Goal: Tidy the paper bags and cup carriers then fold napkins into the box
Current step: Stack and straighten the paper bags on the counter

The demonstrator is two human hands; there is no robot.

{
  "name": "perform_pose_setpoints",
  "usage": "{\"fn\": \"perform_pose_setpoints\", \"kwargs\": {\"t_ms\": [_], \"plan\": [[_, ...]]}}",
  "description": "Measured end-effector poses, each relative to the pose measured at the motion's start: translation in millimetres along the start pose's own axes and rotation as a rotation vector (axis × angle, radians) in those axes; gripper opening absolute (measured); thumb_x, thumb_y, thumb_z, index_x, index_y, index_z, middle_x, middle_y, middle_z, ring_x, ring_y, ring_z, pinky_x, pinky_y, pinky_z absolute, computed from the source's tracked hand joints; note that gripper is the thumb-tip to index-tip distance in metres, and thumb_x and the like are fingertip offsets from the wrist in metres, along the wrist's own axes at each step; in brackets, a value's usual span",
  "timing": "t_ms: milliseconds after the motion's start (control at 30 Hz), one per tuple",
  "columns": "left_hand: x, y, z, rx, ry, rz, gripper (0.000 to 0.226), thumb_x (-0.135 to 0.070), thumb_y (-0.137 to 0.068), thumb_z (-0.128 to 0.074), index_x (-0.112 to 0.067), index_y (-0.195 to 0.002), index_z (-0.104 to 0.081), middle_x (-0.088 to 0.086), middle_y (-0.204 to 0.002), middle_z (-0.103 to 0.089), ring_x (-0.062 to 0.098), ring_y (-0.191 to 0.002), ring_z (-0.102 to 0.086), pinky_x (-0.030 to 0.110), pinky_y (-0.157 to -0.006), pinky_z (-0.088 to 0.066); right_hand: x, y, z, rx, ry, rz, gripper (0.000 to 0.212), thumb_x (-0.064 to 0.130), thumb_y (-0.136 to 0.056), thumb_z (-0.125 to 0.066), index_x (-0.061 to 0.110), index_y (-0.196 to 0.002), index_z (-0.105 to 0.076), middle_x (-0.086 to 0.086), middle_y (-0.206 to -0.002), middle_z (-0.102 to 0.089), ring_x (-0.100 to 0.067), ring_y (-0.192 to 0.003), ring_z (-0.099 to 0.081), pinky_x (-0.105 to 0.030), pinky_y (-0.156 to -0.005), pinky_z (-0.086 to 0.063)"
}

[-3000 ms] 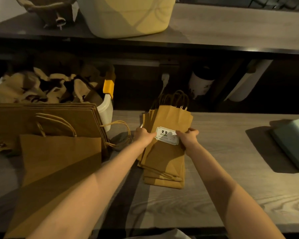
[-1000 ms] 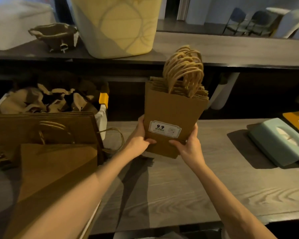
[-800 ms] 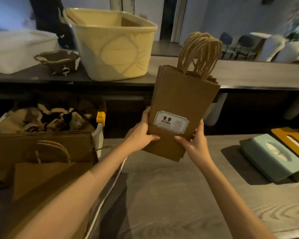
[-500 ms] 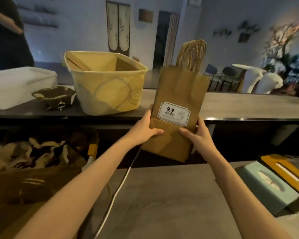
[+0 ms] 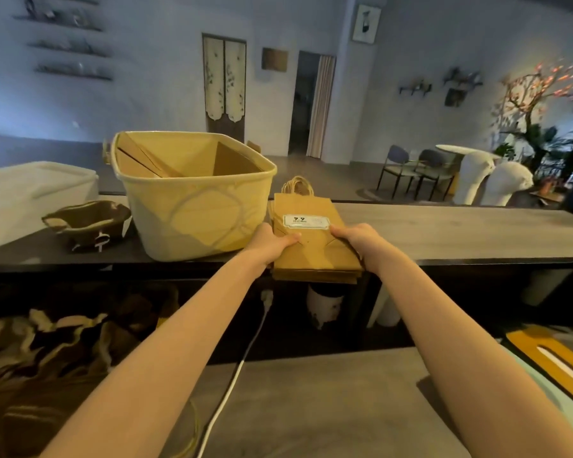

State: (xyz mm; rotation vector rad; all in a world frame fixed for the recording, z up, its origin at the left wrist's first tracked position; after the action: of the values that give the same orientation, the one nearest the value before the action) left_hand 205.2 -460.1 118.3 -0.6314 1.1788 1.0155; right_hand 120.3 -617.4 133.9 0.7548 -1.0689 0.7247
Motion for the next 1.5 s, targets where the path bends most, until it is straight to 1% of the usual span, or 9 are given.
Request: {"fn": "perform_pose_setpoints", "kwargs": {"t_ms": [167,300,400,500,800,933,1000,1367,1500], "plan": [[11,3,-1,0.038,0.029,-0.014,0.043,-0.032,-0.091,-0.057,-0.007,-0.125,-0.048,0.008,-0.124,-0.056,0.020,-0.108,-0.054,0.031,-0.083,-0.046,-6,-1,8,-0.023,0.031,-0.031,0.044,0.031,-0.096,-0.052,0.004,-0.130,-0.048,-0.007,-0.126,-0.054,-0.023,-0.112,-0.050,-0.034,-0.093,-0.041],[3,20,-1,0.102,-0.109,-0.109,0.067,-0.032,-0.080,-0.070,-0.015,-0.137,-0.039,0.000,-0.135,-0.050,0.020,-0.122,-0.047,0.037,-0.103,-0.040,-17,21,17,-0.061,0.058,-0.012,0.043,0.033,-0.098,-0.045,0.009,-0.134,-0.044,-0.009,-0.135,-0.048,-0.025,-0.125,-0.045,-0.038,-0.103,-0.041],[0,35,-5,0.177,-0.351,-0.152,0.096,-0.030,-0.071,-0.079,-0.016,-0.145,-0.019,0.003,-0.145,-0.036,0.022,-0.132,-0.036,0.037,-0.107,-0.034,-36,42,14,-0.024,0.151,-0.058,0.043,0.034,-0.101,-0.037,0.013,-0.139,-0.036,-0.010,-0.131,-0.048,-0.027,-0.119,-0.049,-0.042,-0.095,-0.045],[7,42,-12,0.215,-0.718,-0.116,0.120,-0.036,-0.070,-0.079,-0.019,-0.149,0.010,0.012,-0.150,-0.021,0.031,-0.138,-0.022,0.045,-0.111,-0.029,-50,53,-4,0.083,-0.073,-0.090,0.039,0.028,-0.101,-0.039,0.006,-0.134,-0.041,-0.008,-0.113,-0.054,-0.022,-0.101,-0.057,-0.037,-0.086,-0.051],[-11,34,-5,-0.083,-0.628,-0.298,0.076,-0.017,-0.079,-0.073,-0.015,-0.140,-0.029,0.007,-0.135,-0.046,0.025,-0.125,-0.044,0.038,-0.099,-0.040,-25,24,-7,-0.096,-0.110,0.089,0.037,0.017,-0.103,-0.030,-0.002,-0.132,-0.043,-0.011,-0.122,-0.045,-0.025,-0.112,-0.048,-0.031,-0.083,-0.050],[-15,26,3,-0.208,-0.617,-0.338,0.062,-0.013,-0.082,-0.069,-0.013,-0.135,-0.037,0.007,-0.130,-0.051,0.025,-0.121,-0.048,0.035,-0.092,-0.044,-14,7,-5,-0.191,0.217,0.124,0.039,0.027,-0.103,-0.026,0.003,-0.121,-0.052,-0.008,-0.105,-0.053,-0.021,-0.095,-0.050,-0.035,-0.085,-0.044],[-15,20,4,-0.225,-0.633,-0.340,0.060,-0.012,-0.083,-0.068,-0.013,-0.134,-0.037,0.007,-0.128,-0.053,0.025,-0.118,-0.050,0.036,-0.090,-0.046,-10,2,-5,-0.227,0.408,0.136,0.041,0.030,-0.103,-0.023,0.007,-0.119,-0.052,-0.011,-0.109,-0.056,-0.027,-0.104,-0.052,-0.041,-0.096,-0.039],[-10,20,0,0.089,-0.607,-0.280,0.060,-0.024,-0.089,-0.061,-0.016,-0.140,-0.030,0.006,-0.139,-0.040,0.020,-0.122,-0.044,0.026,-0.089,-0.039,-4,6,0,-0.181,0.294,0.247,0.043,0.021,-0.101,-0.036,0.008,-0.142,-0.036,-0.008,-0.140,-0.045,-0.022,-0.128,-0.042,-0.030,-0.098,-0.035],[-5,42,17,0.052,-0.448,-0.330,0.048,-0.027,-0.093,-0.054,-0.017,-0.136,-0.037,0.002,-0.139,-0.043,0.016,-0.126,-0.042,0.024,-0.093,-0.035,16,49,-5,-0.237,0.088,0.459,0.032,0.017,-0.099,-0.041,0.014,-0.130,-0.049,-0.002,-0.126,-0.053,-0.014,-0.114,-0.049,-0.025,-0.090,-0.039]]}}
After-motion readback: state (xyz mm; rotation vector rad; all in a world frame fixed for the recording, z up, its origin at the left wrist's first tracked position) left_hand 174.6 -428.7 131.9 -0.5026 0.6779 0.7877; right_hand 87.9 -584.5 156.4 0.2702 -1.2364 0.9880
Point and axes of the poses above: each hand's wrist, its own y-axis away from the middle knuckle, its own z-axis out of the back of the hand, x = y × z, the point moved 8 cm from there along -y, towards the middle knuckle
